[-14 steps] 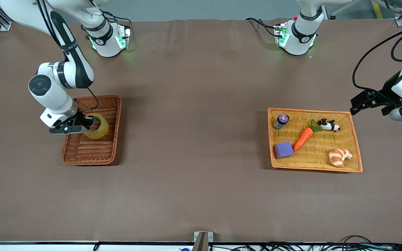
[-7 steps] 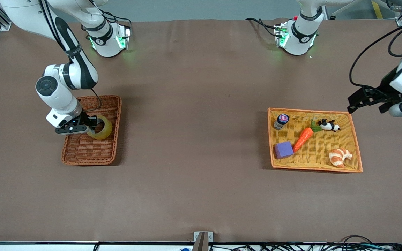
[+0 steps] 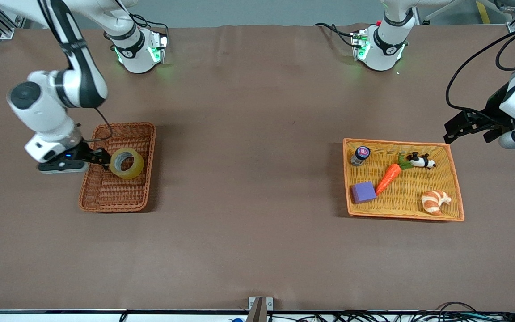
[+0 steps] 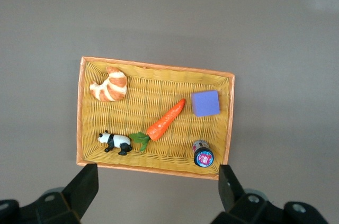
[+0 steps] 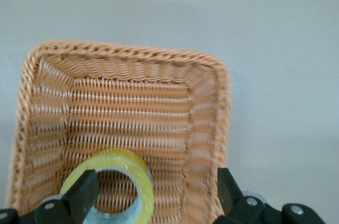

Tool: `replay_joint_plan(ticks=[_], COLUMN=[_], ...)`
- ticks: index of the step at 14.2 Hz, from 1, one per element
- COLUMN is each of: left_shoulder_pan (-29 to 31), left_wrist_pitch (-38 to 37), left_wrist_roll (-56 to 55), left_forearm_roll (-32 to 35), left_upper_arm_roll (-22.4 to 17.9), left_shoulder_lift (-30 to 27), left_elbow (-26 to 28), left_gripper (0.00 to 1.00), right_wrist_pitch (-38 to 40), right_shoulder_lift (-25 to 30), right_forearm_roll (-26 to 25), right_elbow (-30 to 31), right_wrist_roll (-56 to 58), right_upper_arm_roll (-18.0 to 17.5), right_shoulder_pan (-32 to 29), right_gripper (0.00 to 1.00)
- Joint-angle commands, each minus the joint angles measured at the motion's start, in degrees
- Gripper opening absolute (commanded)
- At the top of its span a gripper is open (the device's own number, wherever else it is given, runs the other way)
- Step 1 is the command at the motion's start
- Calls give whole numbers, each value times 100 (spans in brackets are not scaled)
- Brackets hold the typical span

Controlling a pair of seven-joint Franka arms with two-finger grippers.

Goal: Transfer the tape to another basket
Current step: 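Open the right gripper to release the tape and lift away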

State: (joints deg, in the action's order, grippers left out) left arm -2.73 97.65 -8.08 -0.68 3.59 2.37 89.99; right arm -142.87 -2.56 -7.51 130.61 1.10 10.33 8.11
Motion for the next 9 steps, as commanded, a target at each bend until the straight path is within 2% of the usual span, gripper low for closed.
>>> replay_joint_plan(ticks=[1,2,4,5,6,9], left_shoulder_pan=[36,44,36,44,44,44], left_wrist_pitch=[-1,-1,-1,-1,-1,-9], left_wrist_roll=[35,35,35,44,44,79], left_forearm_roll=[15,15,15,24,15,24], left_upper_arm_roll=[45,45,45,45,45,45], left_shoulder_lift=[-237,-237,-245,-237,-228,-228], left_elbow=[238,238,247,238,238,229], left_gripper=[100,100,100,100,100,100], right_wrist_pitch=[1510,2090,3085,3559,4025,4967], right_shoulder_lift=[274,274,300,300,300,292], right_forearm_roll=[92,100,301,711,916,927], right_elbow=[-919,-1402,-2228,-2615,-3002,-3909], right_wrist_roll=[-223,-216,-259,-277,-321,-908], right_upper_arm_roll=[-39,-74,-442,-479,-470,-488], right_shoulder_pan=[-116,-195,-484,-581,-582,-538], right_gripper=[100,100,100,100,100,100])
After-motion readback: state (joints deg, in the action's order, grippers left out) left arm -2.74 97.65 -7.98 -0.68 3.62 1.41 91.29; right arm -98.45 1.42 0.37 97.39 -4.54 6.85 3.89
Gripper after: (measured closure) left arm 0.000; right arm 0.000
